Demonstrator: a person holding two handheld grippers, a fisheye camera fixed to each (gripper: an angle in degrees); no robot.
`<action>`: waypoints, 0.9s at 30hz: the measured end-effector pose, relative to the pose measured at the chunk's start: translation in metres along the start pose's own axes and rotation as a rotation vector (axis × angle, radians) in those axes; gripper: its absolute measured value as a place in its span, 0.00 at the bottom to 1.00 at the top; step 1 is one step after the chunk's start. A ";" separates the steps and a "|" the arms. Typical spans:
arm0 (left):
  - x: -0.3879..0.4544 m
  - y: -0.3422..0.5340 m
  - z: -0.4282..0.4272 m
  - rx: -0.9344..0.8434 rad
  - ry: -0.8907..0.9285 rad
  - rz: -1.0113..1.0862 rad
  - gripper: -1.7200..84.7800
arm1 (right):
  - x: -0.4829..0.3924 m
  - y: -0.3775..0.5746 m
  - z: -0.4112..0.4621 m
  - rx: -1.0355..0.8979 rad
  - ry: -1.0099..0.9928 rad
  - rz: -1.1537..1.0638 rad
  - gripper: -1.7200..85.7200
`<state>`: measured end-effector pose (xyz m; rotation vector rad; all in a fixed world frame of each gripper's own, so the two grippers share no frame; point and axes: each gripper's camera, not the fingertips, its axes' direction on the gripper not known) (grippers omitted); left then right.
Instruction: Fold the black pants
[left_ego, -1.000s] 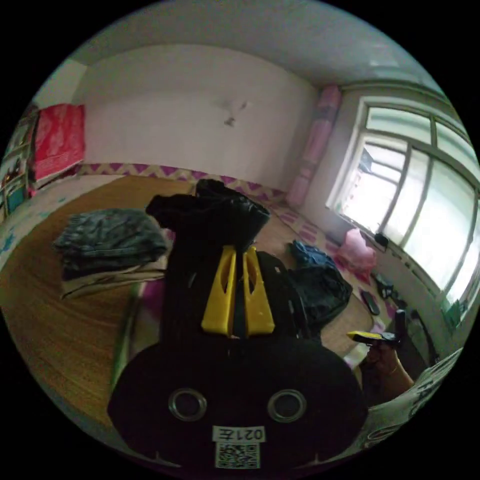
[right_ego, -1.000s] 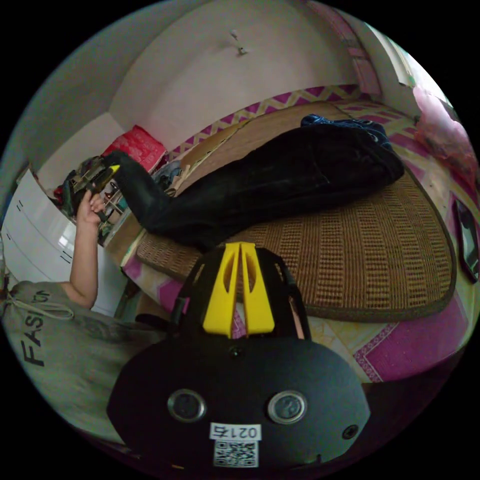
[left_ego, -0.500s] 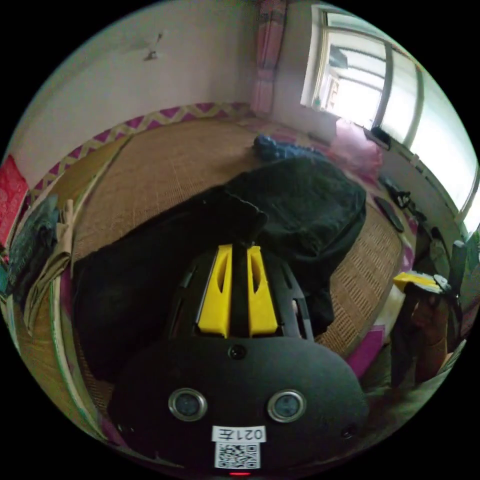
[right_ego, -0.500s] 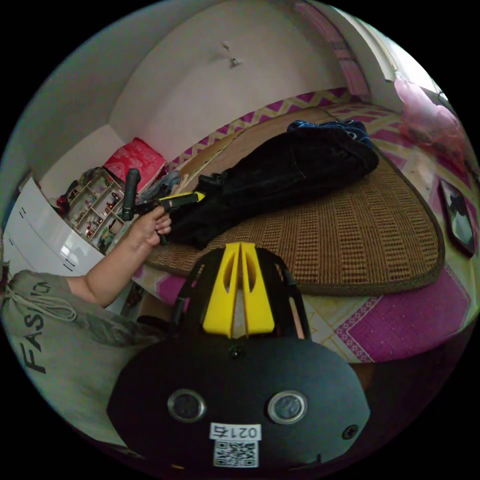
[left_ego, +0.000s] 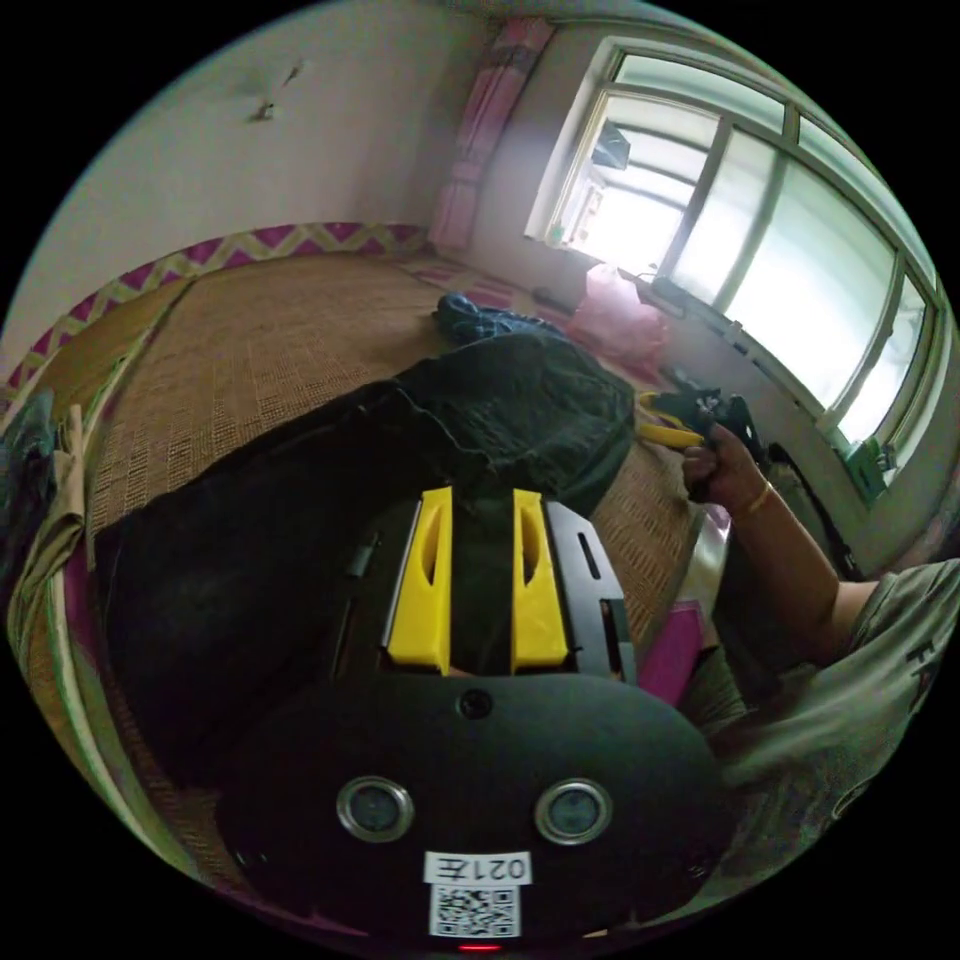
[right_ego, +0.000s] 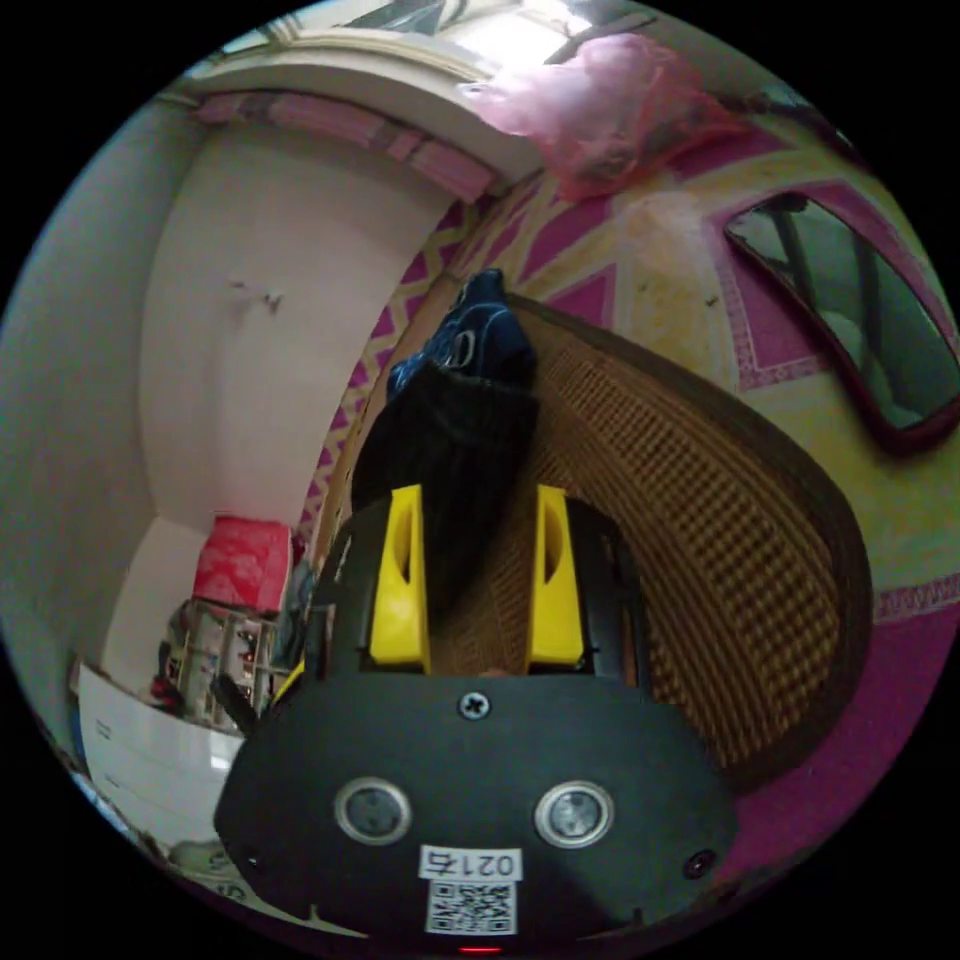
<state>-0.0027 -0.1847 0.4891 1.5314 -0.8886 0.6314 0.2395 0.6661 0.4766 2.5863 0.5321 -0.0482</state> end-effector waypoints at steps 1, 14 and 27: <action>-0.003 0.005 -0.007 0.002 -0.032 -0.016 0.12 | 0.005 -0.010 0.010 0.005 -0.003 0.020 0.17; -0.082 0.065 -0.094 0.044 -0.158 -0.274 0.01 | -0.205 0.086 0.023 0.142 0.049 -0.399 0.08; -0.155 0.121 -0.158 0.095 -0.143 -0.429 0.01 | -0.477 0.574 0.364 -0.305 0.263 -1.446 0.08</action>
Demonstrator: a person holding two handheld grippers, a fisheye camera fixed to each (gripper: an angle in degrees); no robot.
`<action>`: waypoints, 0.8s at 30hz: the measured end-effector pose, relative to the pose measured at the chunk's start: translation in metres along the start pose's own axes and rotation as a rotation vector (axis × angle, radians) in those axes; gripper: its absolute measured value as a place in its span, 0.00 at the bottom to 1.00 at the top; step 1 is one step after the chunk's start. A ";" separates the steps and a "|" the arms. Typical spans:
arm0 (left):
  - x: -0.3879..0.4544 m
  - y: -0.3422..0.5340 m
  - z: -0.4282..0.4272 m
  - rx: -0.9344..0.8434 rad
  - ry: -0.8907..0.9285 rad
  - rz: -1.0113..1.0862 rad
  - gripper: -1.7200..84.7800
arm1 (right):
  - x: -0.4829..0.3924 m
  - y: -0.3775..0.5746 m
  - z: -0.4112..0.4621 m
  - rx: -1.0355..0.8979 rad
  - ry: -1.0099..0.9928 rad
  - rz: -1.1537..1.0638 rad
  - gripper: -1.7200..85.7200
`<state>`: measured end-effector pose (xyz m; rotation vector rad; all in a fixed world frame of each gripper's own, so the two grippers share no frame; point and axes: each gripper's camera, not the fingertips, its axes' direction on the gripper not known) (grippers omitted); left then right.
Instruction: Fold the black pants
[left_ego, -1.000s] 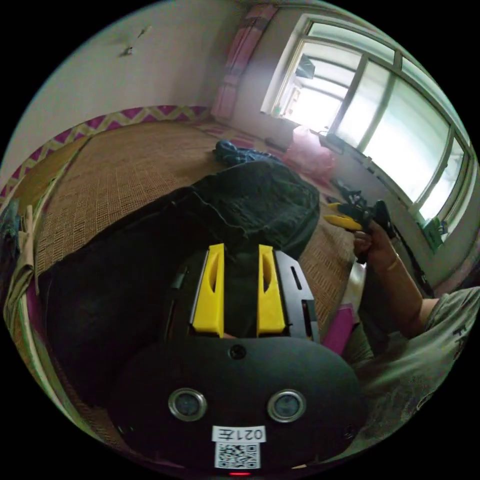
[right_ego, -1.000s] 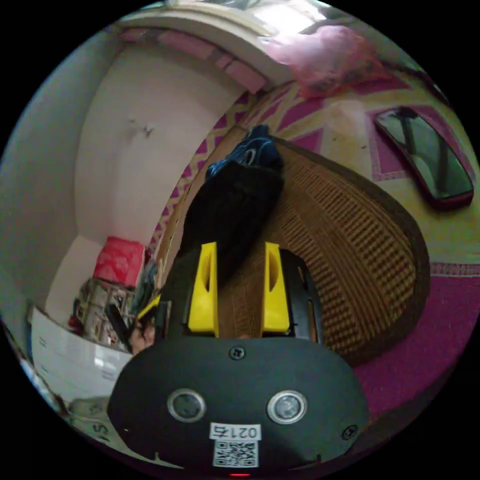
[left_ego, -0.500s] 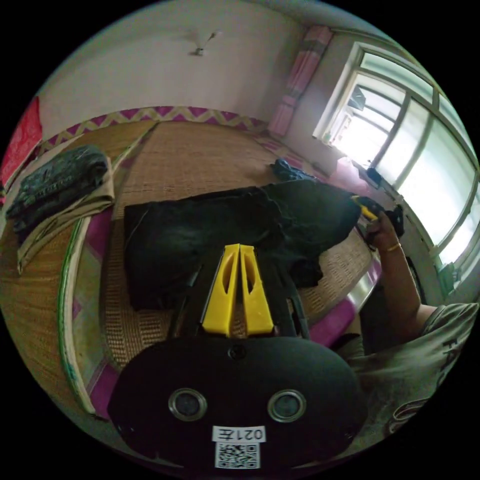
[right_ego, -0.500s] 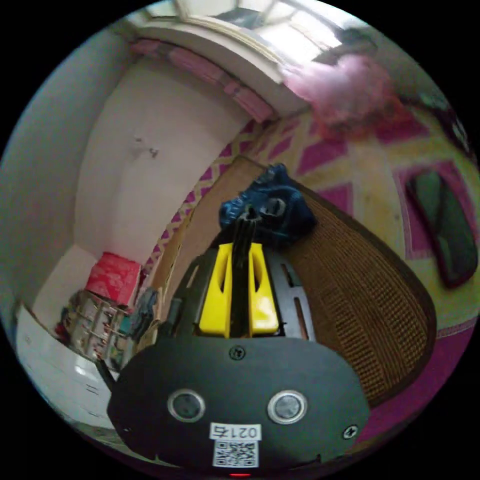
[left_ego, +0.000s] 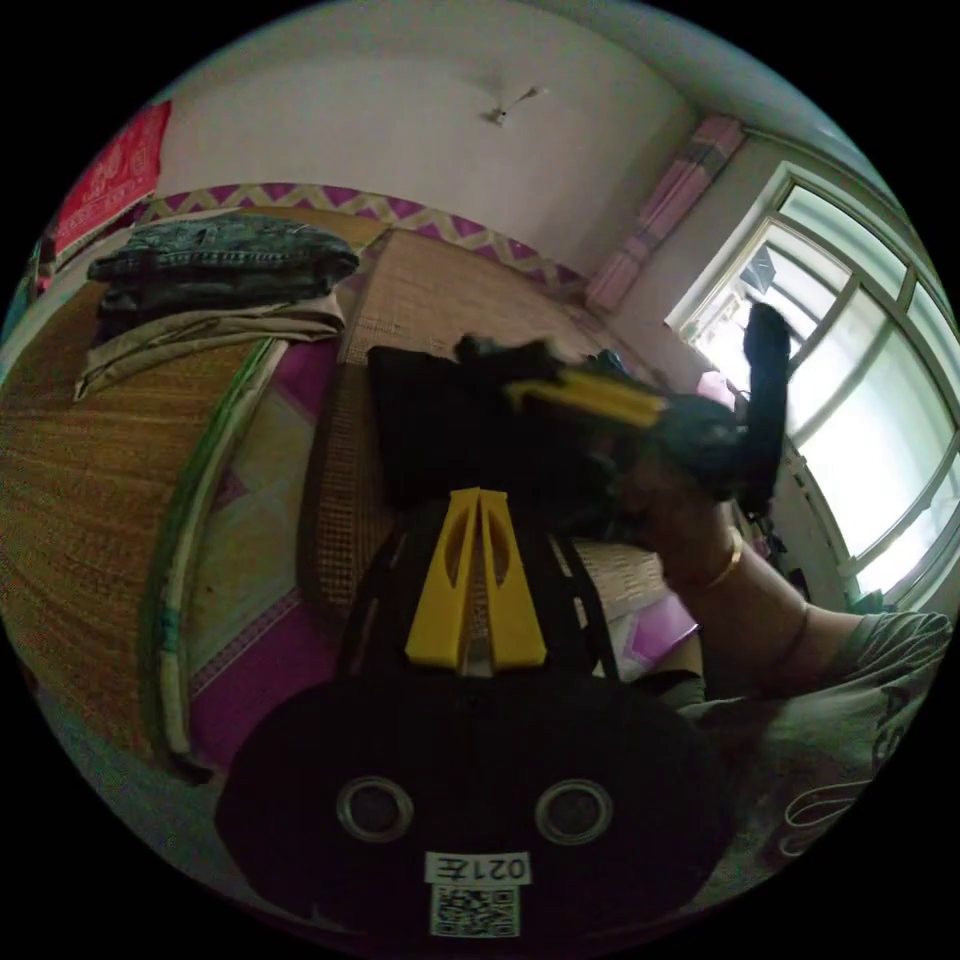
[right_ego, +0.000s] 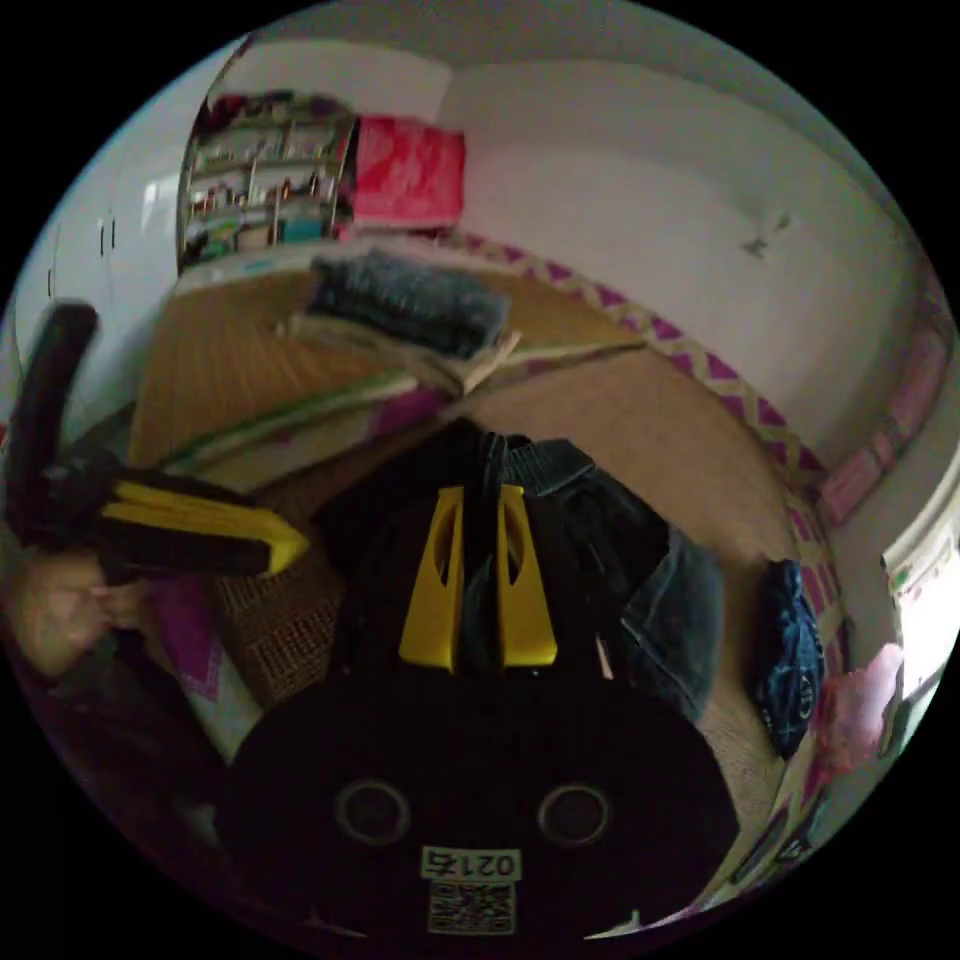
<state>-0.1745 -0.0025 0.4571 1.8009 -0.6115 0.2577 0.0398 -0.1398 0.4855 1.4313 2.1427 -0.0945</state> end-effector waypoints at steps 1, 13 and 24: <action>-0.007 0.001 -0.006 -0.001 -0.004 -0.005 0.01 | -0.023 0.001 0.039 -0.079 -0.024 -0.018 0.08; -0.051 -0.016 -0.031 0.017 0.026 -0.080 0.01 | -0.116 -0.002 0.078 -0.002 -0.039 -0.001 0.08; -0.065 -0.052 -0.035 0.027 0.073 -0.117 0.01 | -0.081 0.041 0.137 -0.060 -0.160 0.082 0.10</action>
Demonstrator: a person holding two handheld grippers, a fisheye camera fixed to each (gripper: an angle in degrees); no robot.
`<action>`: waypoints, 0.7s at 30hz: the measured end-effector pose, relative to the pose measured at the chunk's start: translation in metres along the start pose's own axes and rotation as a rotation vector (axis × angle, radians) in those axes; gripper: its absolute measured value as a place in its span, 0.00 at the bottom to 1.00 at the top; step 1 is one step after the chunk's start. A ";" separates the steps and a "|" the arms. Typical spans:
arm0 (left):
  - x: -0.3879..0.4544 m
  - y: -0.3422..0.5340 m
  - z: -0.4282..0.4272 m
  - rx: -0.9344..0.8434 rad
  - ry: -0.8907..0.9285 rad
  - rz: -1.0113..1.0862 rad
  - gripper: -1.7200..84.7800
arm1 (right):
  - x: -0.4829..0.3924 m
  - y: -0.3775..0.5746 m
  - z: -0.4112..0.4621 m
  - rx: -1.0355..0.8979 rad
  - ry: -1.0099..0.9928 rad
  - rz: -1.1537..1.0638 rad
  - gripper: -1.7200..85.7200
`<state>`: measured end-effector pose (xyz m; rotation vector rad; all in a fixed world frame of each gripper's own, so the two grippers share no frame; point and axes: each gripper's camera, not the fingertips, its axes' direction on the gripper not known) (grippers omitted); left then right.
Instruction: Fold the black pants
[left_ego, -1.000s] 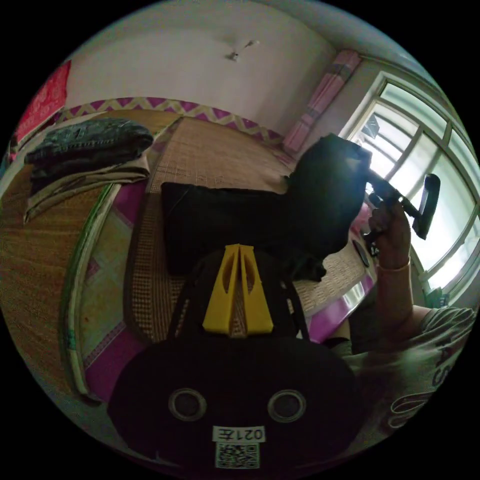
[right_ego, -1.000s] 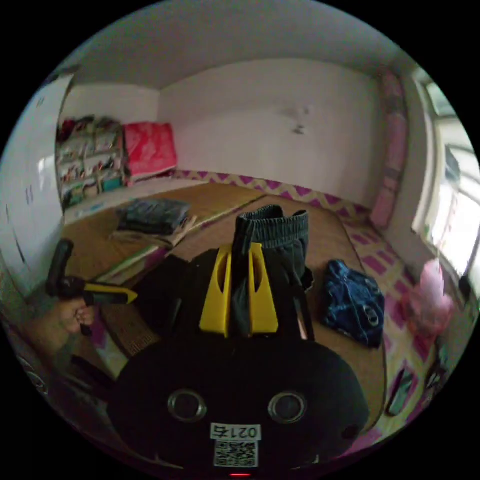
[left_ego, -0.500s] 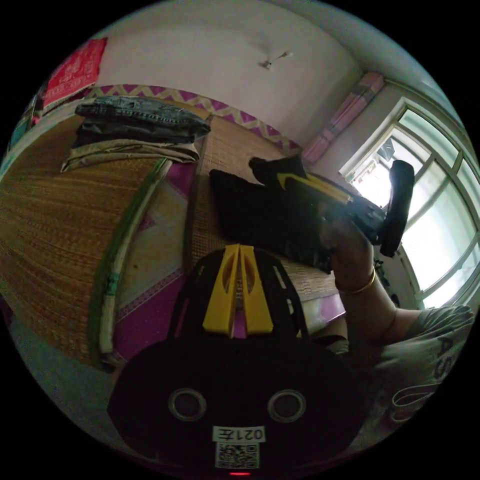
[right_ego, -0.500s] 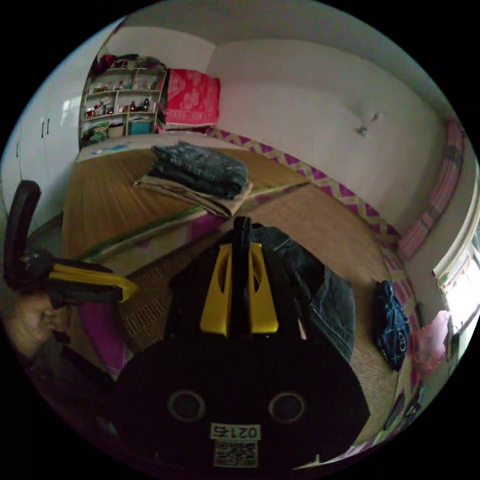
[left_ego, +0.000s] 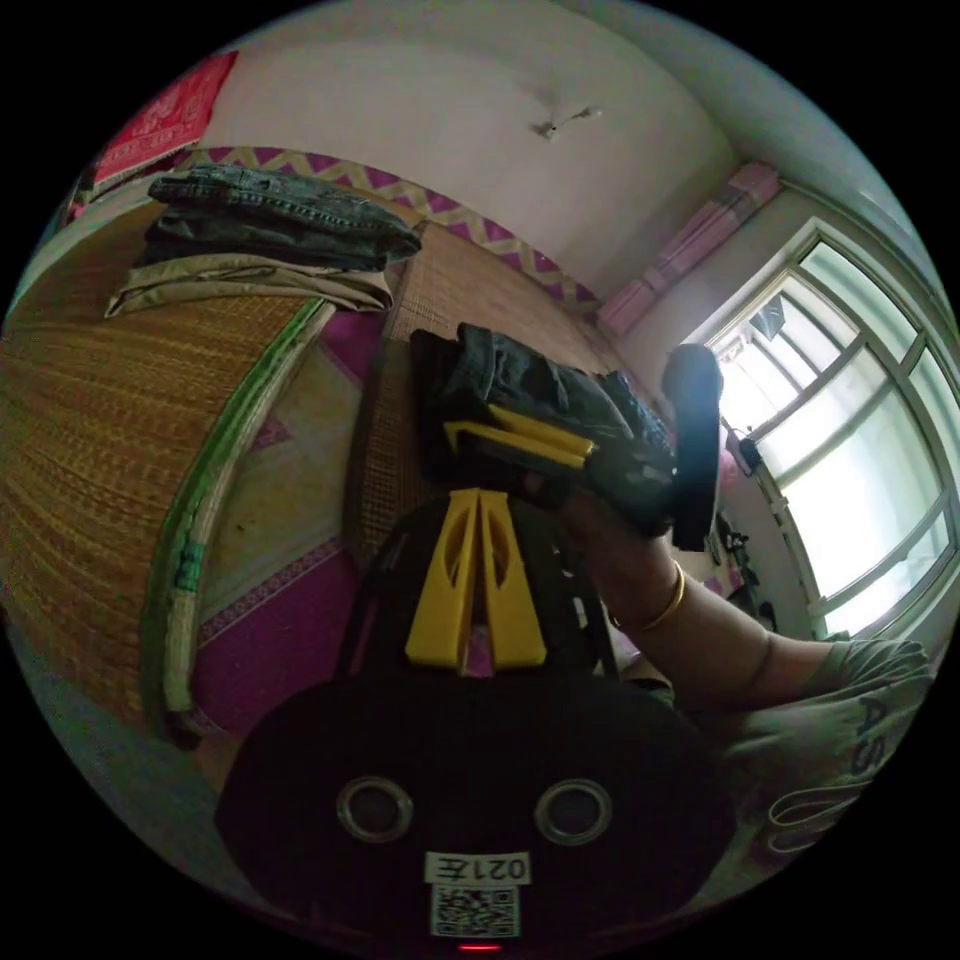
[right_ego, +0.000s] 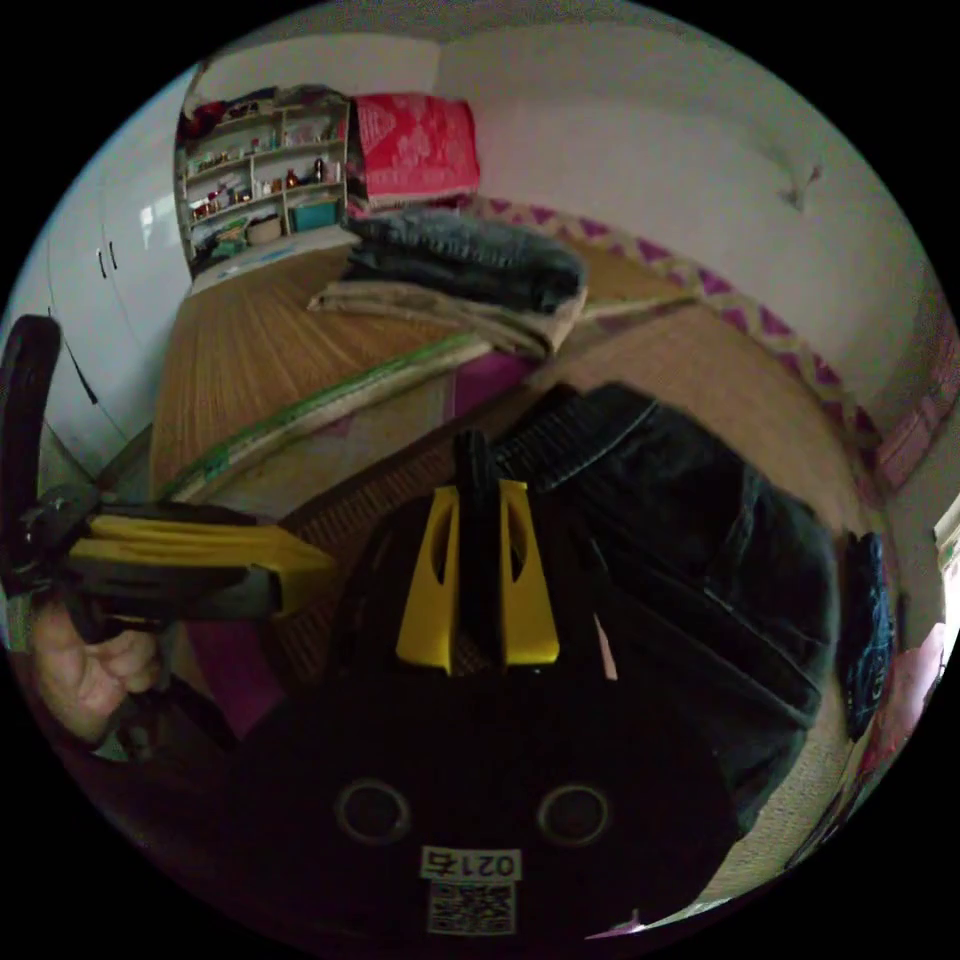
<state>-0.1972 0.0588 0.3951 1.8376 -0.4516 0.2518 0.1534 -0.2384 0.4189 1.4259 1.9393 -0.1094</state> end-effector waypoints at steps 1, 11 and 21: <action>0.002 -0.005 -0.002 0.013 0.002 0.016 0.01 | 0.016 0.005 -0.007 0.024 -0.046 0.015 0.11; -0.007 -0.088 0.009 0.032 0.026 0.072 0.16 | 0.256 0.113 -0.128 0.145 -0.127 0.248 0.15; -0.046 -0.159 0.082 -0.276 0.159 0.030 0.21 | 0.558 0.221 -0.030 -0.074 -0.610 0.661 0.22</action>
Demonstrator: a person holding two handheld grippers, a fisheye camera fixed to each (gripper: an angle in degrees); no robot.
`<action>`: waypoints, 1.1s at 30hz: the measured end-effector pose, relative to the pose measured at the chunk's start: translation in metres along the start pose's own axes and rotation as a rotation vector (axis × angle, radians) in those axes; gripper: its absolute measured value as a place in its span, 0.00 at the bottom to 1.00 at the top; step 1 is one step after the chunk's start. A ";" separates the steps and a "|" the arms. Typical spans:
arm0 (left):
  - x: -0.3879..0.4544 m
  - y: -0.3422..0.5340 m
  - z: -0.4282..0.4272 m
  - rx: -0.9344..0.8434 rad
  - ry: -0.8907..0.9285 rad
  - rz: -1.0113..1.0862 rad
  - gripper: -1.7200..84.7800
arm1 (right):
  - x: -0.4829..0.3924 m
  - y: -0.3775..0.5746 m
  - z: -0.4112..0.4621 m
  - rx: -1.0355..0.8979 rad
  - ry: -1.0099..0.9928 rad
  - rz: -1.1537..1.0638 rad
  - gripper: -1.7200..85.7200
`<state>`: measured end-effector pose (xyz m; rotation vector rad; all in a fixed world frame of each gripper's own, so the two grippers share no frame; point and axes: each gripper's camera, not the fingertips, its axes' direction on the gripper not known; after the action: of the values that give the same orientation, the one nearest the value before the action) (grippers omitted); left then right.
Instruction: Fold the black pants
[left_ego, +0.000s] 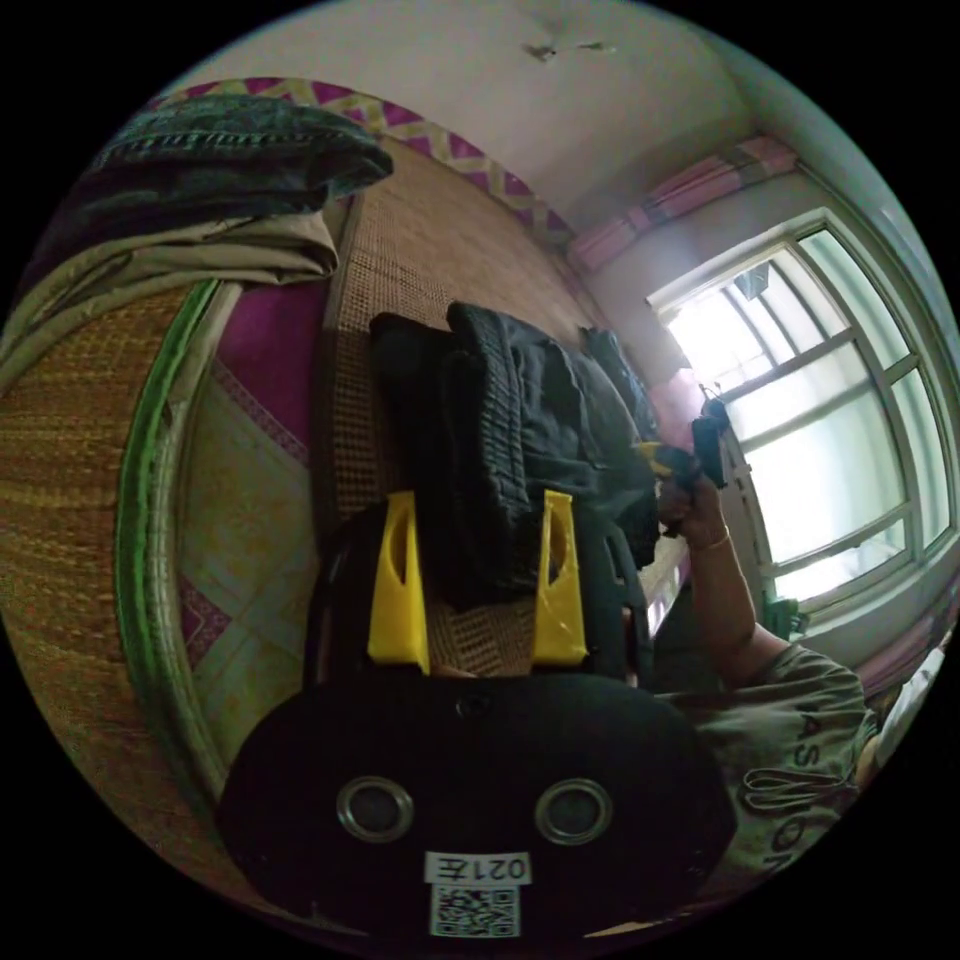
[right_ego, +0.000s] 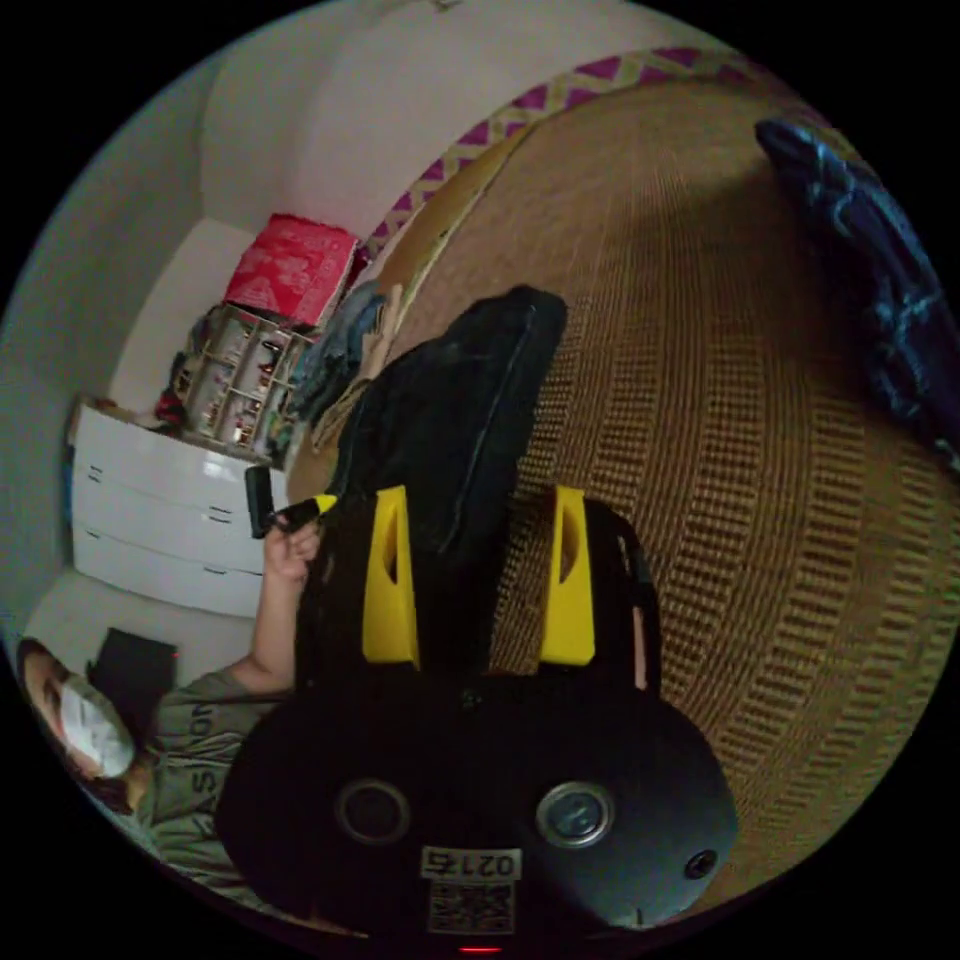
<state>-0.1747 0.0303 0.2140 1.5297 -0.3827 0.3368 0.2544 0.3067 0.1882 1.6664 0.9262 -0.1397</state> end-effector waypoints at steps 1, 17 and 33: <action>0.000 -0.003 0.000 -0.004 0.001 -0.007 0.20 | 0.019 -0.008 -0.004 0.002 -0.062 0.010 0.21; 0.116 -0.051 -0.039 0.097 0.057 0.215 0.09 | 0.093 -0.060 -0.097 0.025 -0.263 -0.108 0.08; 0.321 -0.299 0.246 -0.043 0.160 0.309 0.10 | 0.275 -0.140 -0.422 0.432 0.220 0.086 0.11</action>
<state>0.2379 -0.2293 0.0892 1.3904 -0.4966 0.6842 0.1961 0.8125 0.0683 2.1509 1.0370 -0.1039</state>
